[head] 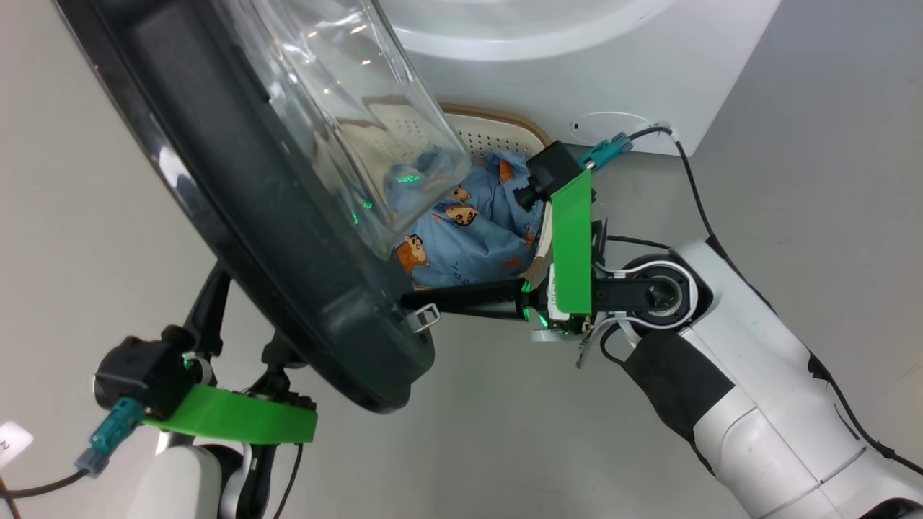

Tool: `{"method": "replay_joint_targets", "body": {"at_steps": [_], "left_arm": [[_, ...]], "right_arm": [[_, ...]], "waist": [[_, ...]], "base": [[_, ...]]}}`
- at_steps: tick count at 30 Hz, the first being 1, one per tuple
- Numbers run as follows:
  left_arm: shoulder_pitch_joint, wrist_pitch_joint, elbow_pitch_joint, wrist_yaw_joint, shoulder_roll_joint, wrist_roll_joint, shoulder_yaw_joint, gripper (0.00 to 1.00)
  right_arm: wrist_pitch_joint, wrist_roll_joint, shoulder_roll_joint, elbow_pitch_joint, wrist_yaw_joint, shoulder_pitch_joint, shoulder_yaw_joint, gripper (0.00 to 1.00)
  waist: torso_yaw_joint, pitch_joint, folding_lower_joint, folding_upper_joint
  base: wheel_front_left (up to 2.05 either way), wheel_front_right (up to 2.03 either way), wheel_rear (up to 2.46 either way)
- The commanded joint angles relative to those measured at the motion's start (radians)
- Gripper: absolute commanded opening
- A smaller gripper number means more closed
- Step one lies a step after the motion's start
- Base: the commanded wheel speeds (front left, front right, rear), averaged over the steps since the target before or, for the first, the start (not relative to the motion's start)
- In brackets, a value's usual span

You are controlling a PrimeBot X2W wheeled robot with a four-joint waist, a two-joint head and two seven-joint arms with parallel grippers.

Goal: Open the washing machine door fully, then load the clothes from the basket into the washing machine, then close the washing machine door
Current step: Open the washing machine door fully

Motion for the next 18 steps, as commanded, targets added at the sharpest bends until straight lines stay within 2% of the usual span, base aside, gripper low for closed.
{"method": "replay_joint_targets", "body": {"at_steps": [1, 8, 18], "left_arm": [[0.016, -0.006, -0.017, 0.006, 0.024, -0.003, 0.039, 1.0], [0.024, -0.006, -0.009, 0.007, 0.024, 0.001, 0.053, 1.0], [0.058, -0.006, 0.012, -0.007, 0.024, 0.028, 0.106, 1.0]], "right_arm": [[-0.01, 0.014, 0.039, -0.024, 0.007, 0.021, 0.024, 0.0], [-0.051, 0.035, 0.039, -0.015, 0.007, 0.029, 0.023, 0.0], [-0.106, 0.057, 0.012, -0.014, 0.007, 0.096, -0.031, 0.0]], "waist": [[0.001, -0.003, 0.0, 0.0], [-0.008, -0.026, 0.0, 0.0], [-0.056, -0.092, 0.0, 0.0]], "base": [[0.0, 0.0, 0.0], [0.0, 0.0, 0.0], [0.0, 0.0, 0.0]]}}
